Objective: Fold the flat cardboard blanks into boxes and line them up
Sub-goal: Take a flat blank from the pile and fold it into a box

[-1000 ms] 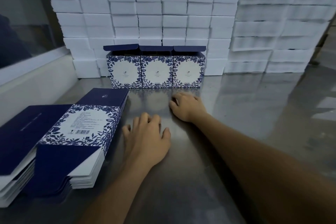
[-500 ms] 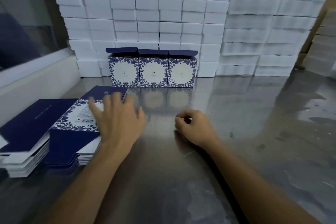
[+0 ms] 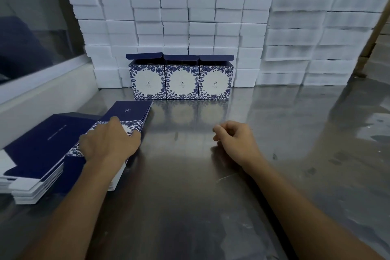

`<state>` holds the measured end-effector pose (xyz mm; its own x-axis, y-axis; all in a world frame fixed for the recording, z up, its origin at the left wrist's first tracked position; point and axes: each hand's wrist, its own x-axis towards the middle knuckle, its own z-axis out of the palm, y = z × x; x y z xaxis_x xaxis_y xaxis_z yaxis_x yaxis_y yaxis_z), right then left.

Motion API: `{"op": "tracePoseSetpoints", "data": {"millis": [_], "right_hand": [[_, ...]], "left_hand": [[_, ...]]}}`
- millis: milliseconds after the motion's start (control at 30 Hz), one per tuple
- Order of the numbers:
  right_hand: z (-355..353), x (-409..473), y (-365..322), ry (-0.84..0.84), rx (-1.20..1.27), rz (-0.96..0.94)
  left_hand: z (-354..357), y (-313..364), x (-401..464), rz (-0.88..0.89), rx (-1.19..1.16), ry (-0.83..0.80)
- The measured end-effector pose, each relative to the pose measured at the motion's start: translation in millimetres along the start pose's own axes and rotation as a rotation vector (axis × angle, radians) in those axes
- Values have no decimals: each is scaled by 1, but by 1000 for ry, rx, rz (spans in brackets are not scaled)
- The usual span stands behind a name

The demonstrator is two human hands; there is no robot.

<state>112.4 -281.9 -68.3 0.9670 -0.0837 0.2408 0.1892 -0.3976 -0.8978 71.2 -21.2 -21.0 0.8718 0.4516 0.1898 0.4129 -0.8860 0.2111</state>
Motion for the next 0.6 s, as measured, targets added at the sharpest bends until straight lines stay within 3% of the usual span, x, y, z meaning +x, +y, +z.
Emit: {"op": "tracePoseSetpoints", "data": {"millis": [467,600], "right_hand": [[0,0,-1,-8,20,11],[0,0,-2,-1,39,-6]], "left_hand": [[9,3,-4,155,-2,154],[8,7,-8,259,139,327]]}}
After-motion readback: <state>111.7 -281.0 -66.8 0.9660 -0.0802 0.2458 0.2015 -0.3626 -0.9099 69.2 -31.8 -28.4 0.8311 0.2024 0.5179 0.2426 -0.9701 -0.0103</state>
